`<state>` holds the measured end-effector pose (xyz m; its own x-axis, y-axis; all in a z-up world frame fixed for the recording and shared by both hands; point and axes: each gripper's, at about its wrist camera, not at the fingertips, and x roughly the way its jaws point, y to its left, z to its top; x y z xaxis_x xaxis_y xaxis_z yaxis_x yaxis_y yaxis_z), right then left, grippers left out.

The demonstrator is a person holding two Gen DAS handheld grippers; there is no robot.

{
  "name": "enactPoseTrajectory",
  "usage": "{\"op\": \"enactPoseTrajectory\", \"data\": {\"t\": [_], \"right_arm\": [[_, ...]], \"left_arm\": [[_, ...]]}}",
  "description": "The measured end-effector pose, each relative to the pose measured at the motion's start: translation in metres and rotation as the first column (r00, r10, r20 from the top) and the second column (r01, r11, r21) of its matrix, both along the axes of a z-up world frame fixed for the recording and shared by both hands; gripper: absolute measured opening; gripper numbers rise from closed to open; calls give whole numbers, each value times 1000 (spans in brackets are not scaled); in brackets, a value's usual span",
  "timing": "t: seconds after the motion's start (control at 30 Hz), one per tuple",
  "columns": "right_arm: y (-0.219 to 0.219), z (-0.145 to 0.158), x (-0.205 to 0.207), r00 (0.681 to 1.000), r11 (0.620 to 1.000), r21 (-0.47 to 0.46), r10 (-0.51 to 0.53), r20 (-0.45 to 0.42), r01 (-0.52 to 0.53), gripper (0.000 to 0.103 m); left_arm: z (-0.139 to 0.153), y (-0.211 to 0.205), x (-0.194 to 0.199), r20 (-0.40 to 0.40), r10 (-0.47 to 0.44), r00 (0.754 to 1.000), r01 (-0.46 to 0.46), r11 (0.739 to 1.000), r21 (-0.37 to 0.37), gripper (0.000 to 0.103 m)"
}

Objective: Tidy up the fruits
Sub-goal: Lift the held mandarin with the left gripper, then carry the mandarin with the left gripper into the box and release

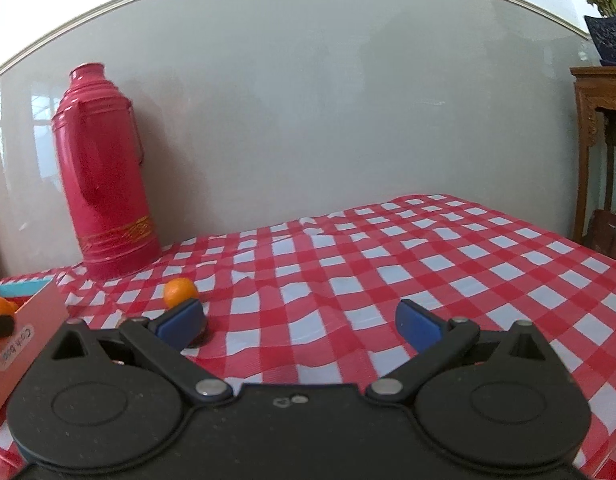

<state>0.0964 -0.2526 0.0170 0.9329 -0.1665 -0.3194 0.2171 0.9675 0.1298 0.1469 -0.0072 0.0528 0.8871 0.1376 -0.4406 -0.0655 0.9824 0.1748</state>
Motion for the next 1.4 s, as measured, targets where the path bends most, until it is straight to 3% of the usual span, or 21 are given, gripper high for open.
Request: {"op": "enactPoseTrajectory", "data": {"t": [0.37,0.83,0.87,0.97,1.13,1.2,1.4], "right_arm": [[22,-1,6,998,998,-31,55,-8,-55,98],[38,-3,10,995,994,-55,99,-19,-100,98],[38,-3,10,995,993,-54,100,-18,-101,98],[39,-3,10,995,993,-52,103,-17,-104,98],[44,-3,12,993,992,-52,114,-17,-115,98],[46,-3,12,992,991,-52,123,-18,-124,98],[54,-3,13,989,987,-59,147,-21,-148,98]], "left_arm": [[-11,70,17,-24,179,984,-179,984,16,42],[-23,99,31,-103,289,952,-290,957,1,43],[-22,101,31,-107,291,951,-294,956,-10,46],[-19,103,25,-96,305,947,-309,951,-22,67],[-4,97,11,-56,285,957,-287,957,-31,77],[3,95,4,-38,280,959,-282,958,-46,92],[18,82,-17,6,259,966,-258,965,-33,103]]}}
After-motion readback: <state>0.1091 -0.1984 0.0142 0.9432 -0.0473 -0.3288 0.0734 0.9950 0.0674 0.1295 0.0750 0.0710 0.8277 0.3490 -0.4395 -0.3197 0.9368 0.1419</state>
